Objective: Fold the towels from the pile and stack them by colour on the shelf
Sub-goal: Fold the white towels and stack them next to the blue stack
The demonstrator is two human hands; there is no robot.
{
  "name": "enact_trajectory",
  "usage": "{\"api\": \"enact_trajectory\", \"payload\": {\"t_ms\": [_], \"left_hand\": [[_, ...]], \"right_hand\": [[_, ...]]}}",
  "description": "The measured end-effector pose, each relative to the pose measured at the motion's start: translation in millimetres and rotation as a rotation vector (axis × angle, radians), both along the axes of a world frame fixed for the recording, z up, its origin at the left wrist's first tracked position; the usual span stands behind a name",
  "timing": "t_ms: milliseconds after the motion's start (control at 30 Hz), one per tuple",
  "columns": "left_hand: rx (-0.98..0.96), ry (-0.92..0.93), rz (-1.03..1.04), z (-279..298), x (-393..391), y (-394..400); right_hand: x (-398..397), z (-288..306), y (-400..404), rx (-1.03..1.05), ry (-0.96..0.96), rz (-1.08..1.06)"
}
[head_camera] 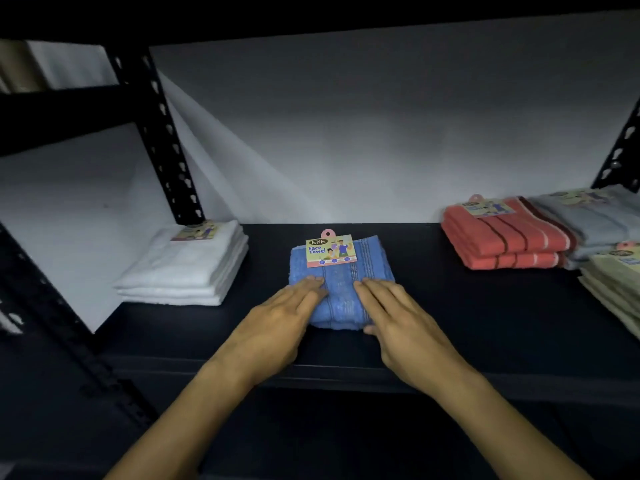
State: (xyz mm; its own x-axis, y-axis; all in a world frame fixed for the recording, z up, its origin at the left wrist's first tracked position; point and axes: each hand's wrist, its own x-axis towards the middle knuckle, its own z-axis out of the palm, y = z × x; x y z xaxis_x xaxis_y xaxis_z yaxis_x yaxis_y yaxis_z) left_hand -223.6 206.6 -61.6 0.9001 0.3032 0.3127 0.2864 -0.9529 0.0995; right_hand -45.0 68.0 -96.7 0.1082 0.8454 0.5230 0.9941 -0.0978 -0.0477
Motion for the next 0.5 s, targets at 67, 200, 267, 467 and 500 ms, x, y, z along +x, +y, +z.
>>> {"api": "enact_trajectory", "payload": {"t_ms": [67,200,267,467,500], "left_hand": [[-0.009,0.0,0.032,0,-8,11],[0.021,0.003,0.058,0,-16,26],[0.029,0.011,0.057,-1,-16,30],[0.043,-0.032,0.001,2,-18,24],[0.059,-0.049,0.003,3,-16,21]], "right_hand": [[-7,2,15,0.004,-0.019,0.008],[-14,5,33,-0.012,-0.069,0.018],[-17,6,36,-0.029,-0.073,0.004],[-8,27,22,-0.072,0.528,0.13],[-5,33,23,0.014,0.725,0.119]]}}
